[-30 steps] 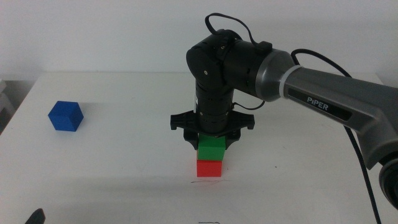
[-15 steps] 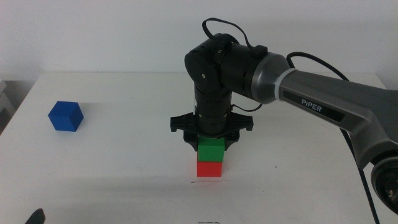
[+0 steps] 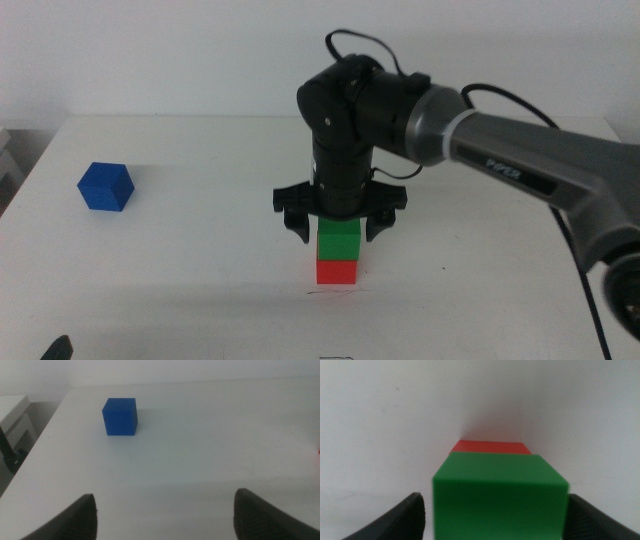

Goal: Stack red cubes first, then green, then blue cubes in a specific spot.

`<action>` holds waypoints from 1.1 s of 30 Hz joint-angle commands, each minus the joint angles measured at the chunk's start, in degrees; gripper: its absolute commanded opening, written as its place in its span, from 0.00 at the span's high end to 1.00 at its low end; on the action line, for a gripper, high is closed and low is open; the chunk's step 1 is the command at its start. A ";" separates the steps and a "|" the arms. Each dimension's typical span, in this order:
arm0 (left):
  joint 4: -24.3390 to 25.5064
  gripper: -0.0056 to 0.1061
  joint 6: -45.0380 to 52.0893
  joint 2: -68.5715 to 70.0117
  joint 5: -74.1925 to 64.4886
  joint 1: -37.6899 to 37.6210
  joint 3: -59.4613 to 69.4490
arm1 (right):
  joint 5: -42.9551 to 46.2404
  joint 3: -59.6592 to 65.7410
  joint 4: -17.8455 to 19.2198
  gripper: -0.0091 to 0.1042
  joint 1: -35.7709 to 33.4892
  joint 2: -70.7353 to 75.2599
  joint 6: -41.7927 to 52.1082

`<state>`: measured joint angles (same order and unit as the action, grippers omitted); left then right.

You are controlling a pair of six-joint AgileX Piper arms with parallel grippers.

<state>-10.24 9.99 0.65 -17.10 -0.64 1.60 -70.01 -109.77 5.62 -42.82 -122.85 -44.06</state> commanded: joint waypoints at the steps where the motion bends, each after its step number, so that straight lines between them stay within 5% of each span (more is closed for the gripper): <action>1: -0.43 0.11 -0.51 1.50 4.48 0.06 -0.02 | -1.79 -1.40 0.74 0.19 0.07 6.66 0.63; 10: -0.43 0.11 -0.51 1.50 4.48 0.06 -0.02 | -4.01 -0.51 3.23 0.19 0.07 20.24 4.13; 15: -0.43 0.11 -0.51 1.50 4.48 0.06 -0.02 | 0.32 10.34 3.93 0.19 0.84 33.84 13.01; 26: -0.43 0.11 -0.51 1.50 4.48 0.06 -0.02 | 21.15 47.98 -8.94 0.20 14.28 76.43 43.20; 33: -0.43 0.11 -0.51 1.50 4.48 0.06 -0.02 | 23.29 54.58 -15.49 0.28 16.72 88.12 51.47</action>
<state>-10.24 9.99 0.65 -17.10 -0.64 1.60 -51.44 -54.36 -8.29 -26.63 -35.46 4.74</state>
